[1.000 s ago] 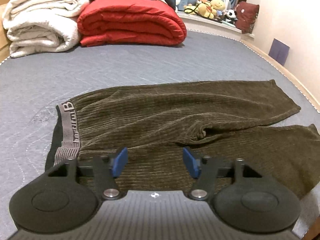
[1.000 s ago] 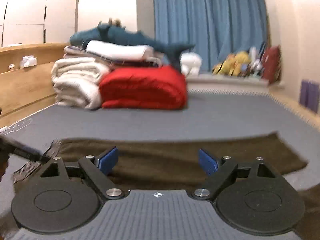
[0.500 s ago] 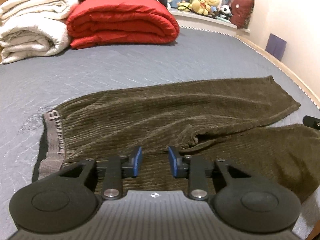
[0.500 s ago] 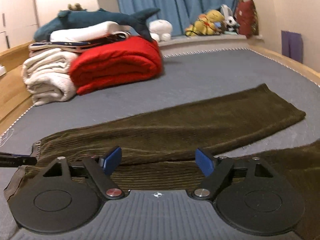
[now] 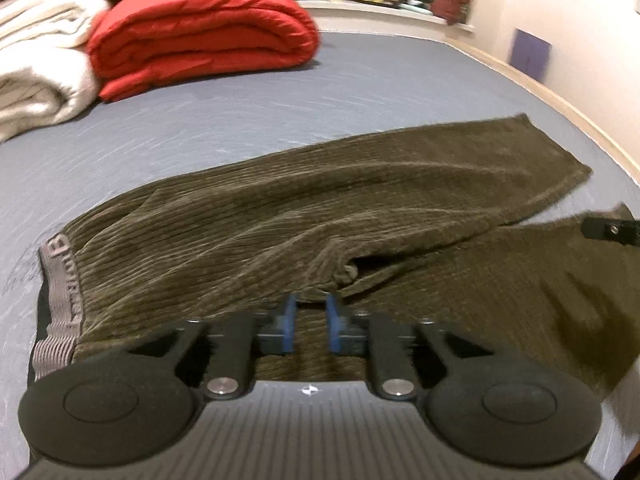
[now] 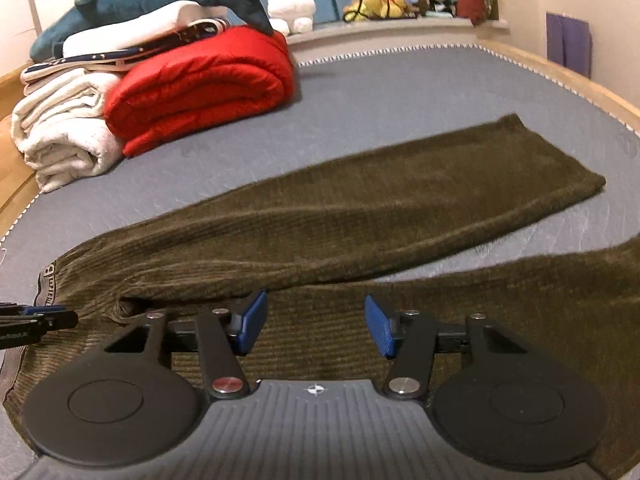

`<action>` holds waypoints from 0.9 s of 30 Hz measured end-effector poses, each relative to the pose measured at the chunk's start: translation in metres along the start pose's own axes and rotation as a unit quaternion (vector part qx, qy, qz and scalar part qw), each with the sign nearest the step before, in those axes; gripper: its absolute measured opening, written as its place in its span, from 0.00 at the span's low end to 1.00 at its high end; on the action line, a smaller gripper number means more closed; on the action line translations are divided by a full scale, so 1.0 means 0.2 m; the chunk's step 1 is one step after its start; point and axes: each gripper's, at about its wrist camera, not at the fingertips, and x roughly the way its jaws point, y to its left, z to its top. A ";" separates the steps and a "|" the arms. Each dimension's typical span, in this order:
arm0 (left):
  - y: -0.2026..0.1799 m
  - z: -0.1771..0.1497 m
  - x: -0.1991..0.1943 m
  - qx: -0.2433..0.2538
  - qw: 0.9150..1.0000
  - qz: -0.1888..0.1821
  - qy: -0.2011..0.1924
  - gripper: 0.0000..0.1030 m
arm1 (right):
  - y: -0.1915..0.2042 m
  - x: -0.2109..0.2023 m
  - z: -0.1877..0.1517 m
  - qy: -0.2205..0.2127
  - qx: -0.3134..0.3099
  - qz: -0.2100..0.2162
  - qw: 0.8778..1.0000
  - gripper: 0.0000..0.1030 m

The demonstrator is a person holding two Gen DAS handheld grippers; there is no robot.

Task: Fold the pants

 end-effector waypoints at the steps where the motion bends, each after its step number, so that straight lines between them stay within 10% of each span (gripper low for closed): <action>1: -0.01 0.00 0.00 0.013 1.000 -0.003 -0.005 0.01 | 0.00 0.00 0.00 0.004 0.001 0.001 1.000 0.55; 12: 0.18 0.15 0.06 0.033 0.998 -0.001 -0.049 0.02 | 0.03 0.02 0.00 0.020 0.004 0.024 0.999 0.48; 19: 0.58 0.32 0.35 0.026 0.999 0.033 -0.018 0.03 | 0.04 0.04 0.02 0.028 0.001 0.043 0.999 0.21; 21: 0.67 0.37 0.44 0.030 0.998 0.050 -0.010 0.10 | 0.05 0.05 0.02 0.033 0.000 0.044 0.998 0.21; 23: 0.75 0.42 0.51 0.028 0.998 0.060 -0.006 0.39 | 0.05 0.07 0.01 0.040 -0.002 0.044 0.998 0.21; 27: 0.86 0.50 0.67 0.040 0.997 0.069 0.001 0.50 | 0.05 0.08 0.00 0.054 -0.002 0.043 0.998 0.21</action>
